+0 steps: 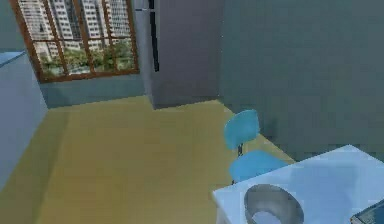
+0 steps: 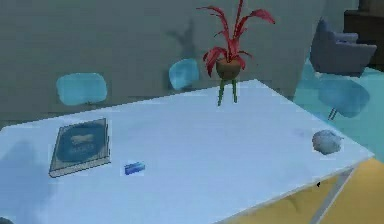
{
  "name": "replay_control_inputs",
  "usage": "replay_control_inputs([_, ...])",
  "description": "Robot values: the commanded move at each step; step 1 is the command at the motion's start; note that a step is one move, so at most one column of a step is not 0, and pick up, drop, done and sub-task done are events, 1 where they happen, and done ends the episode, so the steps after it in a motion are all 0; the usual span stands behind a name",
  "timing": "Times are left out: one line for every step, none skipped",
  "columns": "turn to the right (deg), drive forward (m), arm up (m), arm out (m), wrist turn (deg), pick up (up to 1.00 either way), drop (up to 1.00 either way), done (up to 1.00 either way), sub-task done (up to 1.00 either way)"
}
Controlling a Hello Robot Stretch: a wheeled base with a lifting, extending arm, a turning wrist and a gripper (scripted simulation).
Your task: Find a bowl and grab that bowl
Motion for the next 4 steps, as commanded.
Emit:
replay_control_inputs([-45.0,0.0,0.0,0.0,0.0,0.0,0.0,0.0,0.0])
replay_control_inputs([-15.0,0.0,0.0,0.0,0.0,0.0,0.0,0.0,0.0])
replay_control_inputs([0.0,0.0,0.5,0.0,0.0,0.0,0.0,0.0,0.0])
replay_control_inputs([0.0,0.0,0.38,0.0,0.0,0.0,0.0,0.0,0.0])
